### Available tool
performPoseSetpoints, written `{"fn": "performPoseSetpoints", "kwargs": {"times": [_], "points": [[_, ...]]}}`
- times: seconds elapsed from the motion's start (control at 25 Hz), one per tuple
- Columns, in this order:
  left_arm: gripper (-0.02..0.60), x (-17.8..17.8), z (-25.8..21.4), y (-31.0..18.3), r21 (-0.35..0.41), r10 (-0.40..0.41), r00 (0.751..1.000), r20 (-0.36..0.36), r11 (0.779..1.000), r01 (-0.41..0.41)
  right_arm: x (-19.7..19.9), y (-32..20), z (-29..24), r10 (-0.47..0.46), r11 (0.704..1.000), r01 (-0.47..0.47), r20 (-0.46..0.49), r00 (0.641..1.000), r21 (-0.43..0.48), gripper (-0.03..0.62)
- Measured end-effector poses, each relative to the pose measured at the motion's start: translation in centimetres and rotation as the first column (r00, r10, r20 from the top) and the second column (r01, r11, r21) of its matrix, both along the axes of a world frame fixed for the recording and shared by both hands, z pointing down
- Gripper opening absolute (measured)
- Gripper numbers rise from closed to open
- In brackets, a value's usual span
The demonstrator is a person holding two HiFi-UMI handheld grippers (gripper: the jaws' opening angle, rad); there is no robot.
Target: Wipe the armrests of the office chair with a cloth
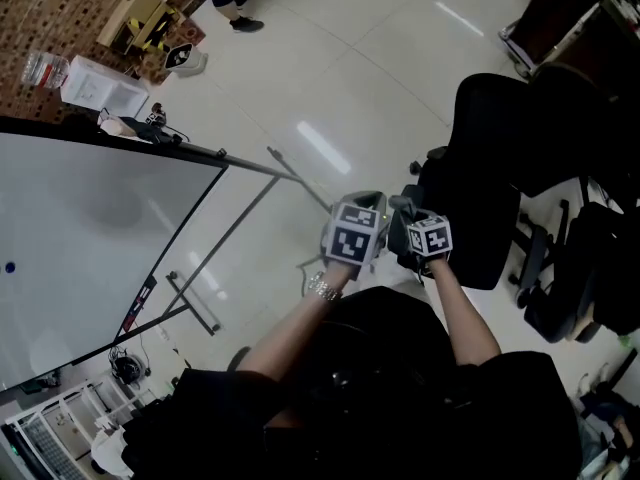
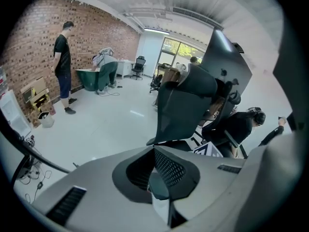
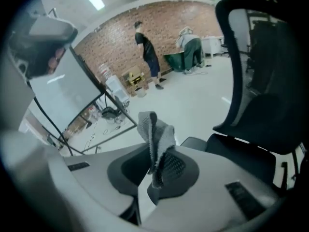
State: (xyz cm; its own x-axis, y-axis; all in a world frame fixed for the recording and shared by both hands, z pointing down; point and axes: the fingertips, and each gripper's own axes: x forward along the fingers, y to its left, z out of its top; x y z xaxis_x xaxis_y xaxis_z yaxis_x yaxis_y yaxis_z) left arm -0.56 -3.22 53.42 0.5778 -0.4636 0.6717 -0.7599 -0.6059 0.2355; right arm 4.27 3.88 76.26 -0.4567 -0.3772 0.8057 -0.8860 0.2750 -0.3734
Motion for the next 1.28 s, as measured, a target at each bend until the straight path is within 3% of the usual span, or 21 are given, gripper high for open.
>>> {"fn": "performPoseSetpoints", "kwargs": {"times": [0.2, 0.4, 0.6, 0.76, 1.28], "points": [[0.0, 3.7, -1.3, -0.5, 0.032, 0.102, 0.994, -0.043, 0.994, -0.101, 2.9, -3.3, -10.1, 0.235, 0.962, -0.236, 0.025, 0.972, 0.137, 0.034], [0.0, 5.4, -2.5, -1.7, 0.064, 0.128, 0.989, -0.075, 0.99, -0.124, 4.1, -5.6, -17.5, 0.353, 0.913, -0.362, 0.083, 0.932, 0.187, 0.032], [0.0, 6.7, -3.5, -2.5, 0.107, 0.145, 0.984, -0.099, 0.985, -0.134, 4.4, -7.4, -22.7, 0.389, 0.882, -0.395, 0.075, 0.918, 0.259, 0.032], [0.0, 8.2, -3.9, -2.8, 0.14, 0.169, 0.98, -0.107, 0.978, -0.153, 4.6, -7.0, -23.7, 0.406, 0.863, -0.417, 0.1, 0.908, 0.285, 0.032], [0.0, 8.7, -5.0, -5.0, 0.16, 0.186, 0.975, -0.12, 0.973, -0.166, 4.3, -9.0, -24.9, 0.387, 0.863, -0.393, 0.084, 0.918, 0.317, 0.032]]}}
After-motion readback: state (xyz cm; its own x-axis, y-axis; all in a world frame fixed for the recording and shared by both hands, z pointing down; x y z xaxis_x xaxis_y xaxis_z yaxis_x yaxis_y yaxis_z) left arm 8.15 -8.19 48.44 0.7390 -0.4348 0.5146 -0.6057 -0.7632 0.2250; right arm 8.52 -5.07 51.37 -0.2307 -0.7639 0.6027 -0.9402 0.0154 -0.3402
